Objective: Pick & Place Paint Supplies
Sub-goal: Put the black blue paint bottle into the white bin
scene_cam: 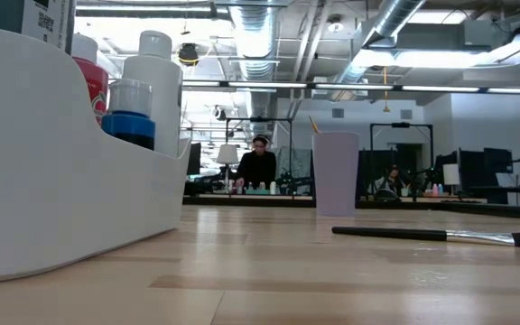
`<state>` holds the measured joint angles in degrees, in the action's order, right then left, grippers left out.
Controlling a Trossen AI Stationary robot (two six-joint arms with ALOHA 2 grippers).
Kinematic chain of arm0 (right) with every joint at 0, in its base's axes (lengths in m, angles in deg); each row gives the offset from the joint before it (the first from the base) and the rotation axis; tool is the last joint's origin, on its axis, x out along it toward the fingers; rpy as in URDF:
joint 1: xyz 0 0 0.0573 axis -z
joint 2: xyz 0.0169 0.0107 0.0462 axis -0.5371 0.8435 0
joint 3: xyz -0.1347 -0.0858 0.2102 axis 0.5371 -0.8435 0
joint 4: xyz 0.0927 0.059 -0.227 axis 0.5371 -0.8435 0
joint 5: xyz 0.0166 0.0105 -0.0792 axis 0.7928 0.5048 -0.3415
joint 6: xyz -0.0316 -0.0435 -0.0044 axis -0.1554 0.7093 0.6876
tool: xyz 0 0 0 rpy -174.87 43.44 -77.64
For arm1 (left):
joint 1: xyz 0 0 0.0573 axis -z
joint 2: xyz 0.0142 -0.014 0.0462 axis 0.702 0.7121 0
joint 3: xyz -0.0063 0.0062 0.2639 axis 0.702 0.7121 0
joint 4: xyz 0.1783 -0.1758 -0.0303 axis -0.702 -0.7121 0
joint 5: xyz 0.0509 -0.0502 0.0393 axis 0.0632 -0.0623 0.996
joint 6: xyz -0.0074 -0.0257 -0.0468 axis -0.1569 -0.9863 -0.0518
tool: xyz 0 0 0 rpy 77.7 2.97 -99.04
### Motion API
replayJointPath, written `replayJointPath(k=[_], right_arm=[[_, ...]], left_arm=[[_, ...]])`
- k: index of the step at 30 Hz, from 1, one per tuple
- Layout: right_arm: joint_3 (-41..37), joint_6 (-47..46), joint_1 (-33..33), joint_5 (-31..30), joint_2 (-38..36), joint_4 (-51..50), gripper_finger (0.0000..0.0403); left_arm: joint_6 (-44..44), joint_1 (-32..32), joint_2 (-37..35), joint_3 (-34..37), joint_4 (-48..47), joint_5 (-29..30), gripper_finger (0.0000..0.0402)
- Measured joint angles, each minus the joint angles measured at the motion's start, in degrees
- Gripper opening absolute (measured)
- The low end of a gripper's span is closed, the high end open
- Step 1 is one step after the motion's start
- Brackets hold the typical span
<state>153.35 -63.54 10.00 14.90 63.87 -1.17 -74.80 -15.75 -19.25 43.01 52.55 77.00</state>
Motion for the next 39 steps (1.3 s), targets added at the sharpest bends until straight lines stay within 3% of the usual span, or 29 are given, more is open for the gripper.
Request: replayJointPath(k=[4, 13, 23, 32, 39], right_arm=[[0.0, -0.81, -0.43, -0.51, -0.13, 0.0, 0.0133], [0.11, -3.84, -0.74, -0.56, -0.19, -0.87, 0.0146], [0.11, -3.46, -1.53, -0.69, -0.26, -1.29, 0.0133], [0.11, -4.98, -5.49, 0.37, -0.26, -3.65, 0.0133], [0.13, -5.95, -10.2, -0.27, 0.21, -3.61, 0.0135]], left_arm=[[0.03, 0.22, -0.45, 0.07, -2.3, 4.63, 0.0211], [0.03, 1.31, -4.57, 0.14, -8.84, 6.28, 0.0283], [-1.84, 3.52, -10.83, 0.14, -20.03, 6.62, 0.0283], [-9.33, 6.85, -21.1, 0.16, -43.36, 19.68, 0.0282], [-19.86, 8.89, -23.87, 0.16, -54.77, 20.21, 0.0282]])
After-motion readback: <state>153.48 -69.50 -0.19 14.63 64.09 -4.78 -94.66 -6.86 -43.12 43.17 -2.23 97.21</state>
